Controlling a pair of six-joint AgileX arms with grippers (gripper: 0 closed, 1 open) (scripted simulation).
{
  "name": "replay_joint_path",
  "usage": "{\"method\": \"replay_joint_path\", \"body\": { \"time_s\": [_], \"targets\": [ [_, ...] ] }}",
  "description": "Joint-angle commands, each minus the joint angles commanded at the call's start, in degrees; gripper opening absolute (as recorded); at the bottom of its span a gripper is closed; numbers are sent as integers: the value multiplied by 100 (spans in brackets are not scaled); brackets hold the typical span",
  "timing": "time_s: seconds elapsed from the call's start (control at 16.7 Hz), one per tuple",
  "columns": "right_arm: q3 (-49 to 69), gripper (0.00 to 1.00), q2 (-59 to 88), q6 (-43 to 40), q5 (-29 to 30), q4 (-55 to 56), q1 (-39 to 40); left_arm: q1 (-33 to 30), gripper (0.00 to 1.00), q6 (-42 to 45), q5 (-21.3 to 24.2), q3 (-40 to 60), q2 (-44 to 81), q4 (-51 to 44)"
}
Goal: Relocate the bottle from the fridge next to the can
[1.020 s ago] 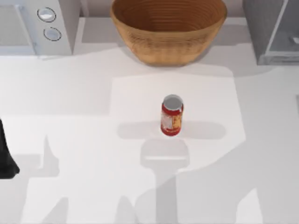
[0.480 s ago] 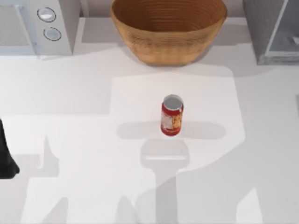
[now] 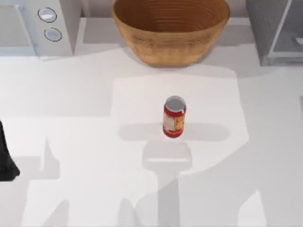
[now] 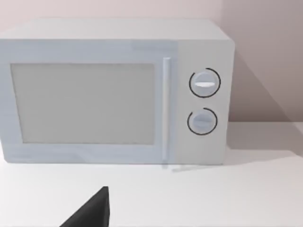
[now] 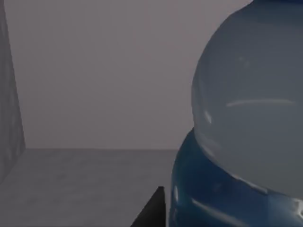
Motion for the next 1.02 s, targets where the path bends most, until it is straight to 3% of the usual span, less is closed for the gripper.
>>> {"method": "replay_joint_path", "body": {
  "time_s": [0.36,0.72,1.02],
  "targets": [
    [124,0,-595,7,-10,-724,3,0,100,0,0,0,0,0],
    [35,0,-678,16,-20,-712,-14,0,100,0,0,0,0,0],
    [-1168,0,-1394,21,-178,-252,-144,0,100,0,0,0,0,0]
  ]
}}
